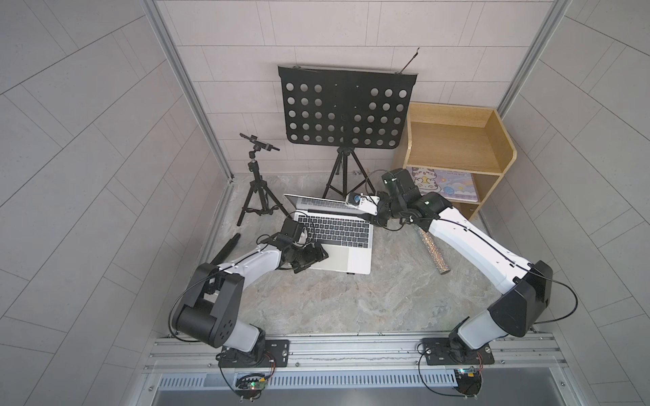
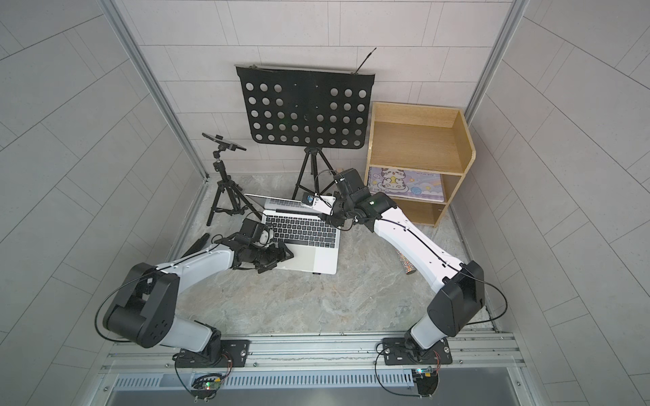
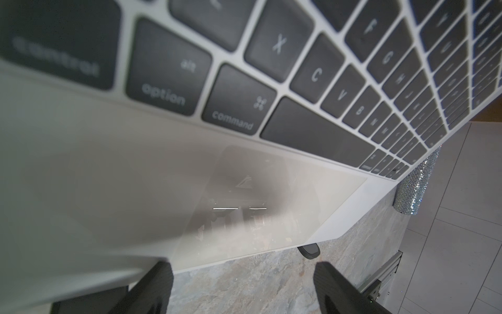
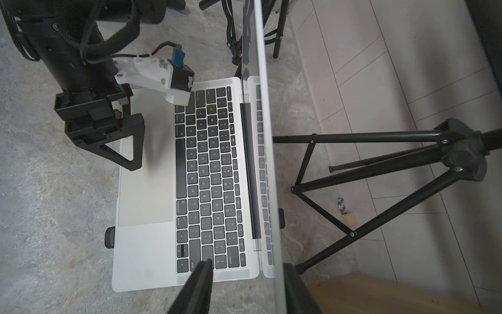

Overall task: Close the laptop lid and set it aside
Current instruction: Close the lid of the laptop.

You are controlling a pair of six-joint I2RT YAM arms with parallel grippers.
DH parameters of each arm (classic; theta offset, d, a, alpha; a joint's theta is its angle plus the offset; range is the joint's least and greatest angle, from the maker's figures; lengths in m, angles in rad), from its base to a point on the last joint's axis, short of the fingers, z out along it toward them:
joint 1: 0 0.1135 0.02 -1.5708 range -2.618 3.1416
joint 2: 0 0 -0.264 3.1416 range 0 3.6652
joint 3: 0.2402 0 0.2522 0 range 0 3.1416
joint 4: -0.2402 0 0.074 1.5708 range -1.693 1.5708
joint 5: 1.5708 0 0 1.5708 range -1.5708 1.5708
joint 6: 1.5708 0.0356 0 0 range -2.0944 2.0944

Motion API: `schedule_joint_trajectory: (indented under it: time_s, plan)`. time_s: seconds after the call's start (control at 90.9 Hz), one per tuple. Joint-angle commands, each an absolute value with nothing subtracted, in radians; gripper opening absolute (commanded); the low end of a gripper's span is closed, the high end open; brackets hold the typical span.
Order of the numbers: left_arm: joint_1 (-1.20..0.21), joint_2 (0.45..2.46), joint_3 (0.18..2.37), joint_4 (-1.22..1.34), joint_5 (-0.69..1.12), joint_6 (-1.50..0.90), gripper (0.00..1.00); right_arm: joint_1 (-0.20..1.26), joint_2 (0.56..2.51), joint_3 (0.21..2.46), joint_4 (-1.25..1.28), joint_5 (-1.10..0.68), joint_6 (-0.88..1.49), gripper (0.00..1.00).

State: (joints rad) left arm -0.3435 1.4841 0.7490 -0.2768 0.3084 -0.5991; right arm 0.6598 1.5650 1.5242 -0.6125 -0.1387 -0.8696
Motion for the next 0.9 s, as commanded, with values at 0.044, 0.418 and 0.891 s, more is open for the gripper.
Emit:
schedule_joint_trajectory:
  time_s: [0.044,0.418,0.891]
  plan:
    - [-0.348,1.457,0.743,-0.275,0.306,-0.603,0.85,0.689,1.551,1.479,-0.682,-0.138,-0.853,0.39]
    - [-0.348,1.406,0.725,-0.278,0.304,-0.612,0.86,0.733,1.500,1.375,-0.613,-0.069,-0.877,0.23]
    - [-0.348,1.030,0.658,-0.491,0.299,-0.657,0.86,0.741,1.506,1.365,-0.602,-0.017,-0.892,0.05]
